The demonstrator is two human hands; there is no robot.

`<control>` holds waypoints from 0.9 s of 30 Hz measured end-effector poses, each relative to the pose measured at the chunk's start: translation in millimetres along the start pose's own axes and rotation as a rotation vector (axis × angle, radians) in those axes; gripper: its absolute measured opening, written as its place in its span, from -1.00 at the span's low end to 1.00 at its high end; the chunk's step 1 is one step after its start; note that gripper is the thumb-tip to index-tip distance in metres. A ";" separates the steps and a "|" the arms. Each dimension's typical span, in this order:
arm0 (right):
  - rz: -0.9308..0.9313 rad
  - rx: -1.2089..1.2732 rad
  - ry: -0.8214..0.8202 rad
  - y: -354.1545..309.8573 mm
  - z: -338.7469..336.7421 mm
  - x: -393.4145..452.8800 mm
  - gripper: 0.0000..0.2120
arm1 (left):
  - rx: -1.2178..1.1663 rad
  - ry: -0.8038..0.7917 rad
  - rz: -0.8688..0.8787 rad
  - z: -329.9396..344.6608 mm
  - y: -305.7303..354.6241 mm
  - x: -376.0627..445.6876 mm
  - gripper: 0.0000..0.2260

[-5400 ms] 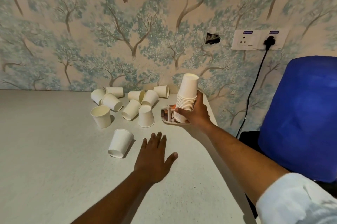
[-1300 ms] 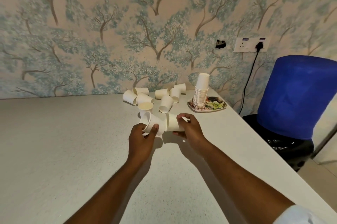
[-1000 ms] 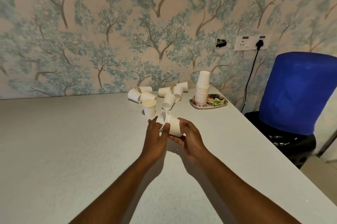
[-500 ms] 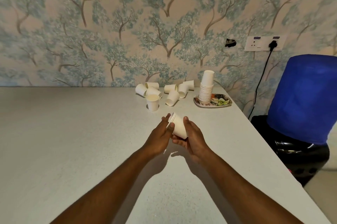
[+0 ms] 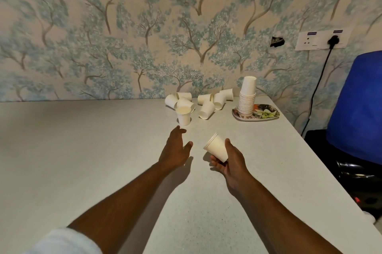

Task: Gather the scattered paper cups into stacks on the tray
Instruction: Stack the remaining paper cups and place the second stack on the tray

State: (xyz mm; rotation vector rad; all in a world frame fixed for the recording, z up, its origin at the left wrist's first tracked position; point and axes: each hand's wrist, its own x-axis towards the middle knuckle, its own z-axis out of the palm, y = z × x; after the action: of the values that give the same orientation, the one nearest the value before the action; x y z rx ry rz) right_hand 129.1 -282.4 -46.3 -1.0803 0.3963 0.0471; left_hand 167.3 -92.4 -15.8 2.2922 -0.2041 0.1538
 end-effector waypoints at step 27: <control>-0.092 -0.014 0.023 0.2 19.9 89.1 -0.63 | 0.115 0.278 0.104 16.5 -30.3 131.4 -0.77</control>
State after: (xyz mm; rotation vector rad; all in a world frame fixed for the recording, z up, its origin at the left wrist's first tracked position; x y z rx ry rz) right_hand 217.6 -278.8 -68.4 -1.1130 0.3675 -0.0441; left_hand 302.7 -97.6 -25.6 2.3440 -0.1738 0.5461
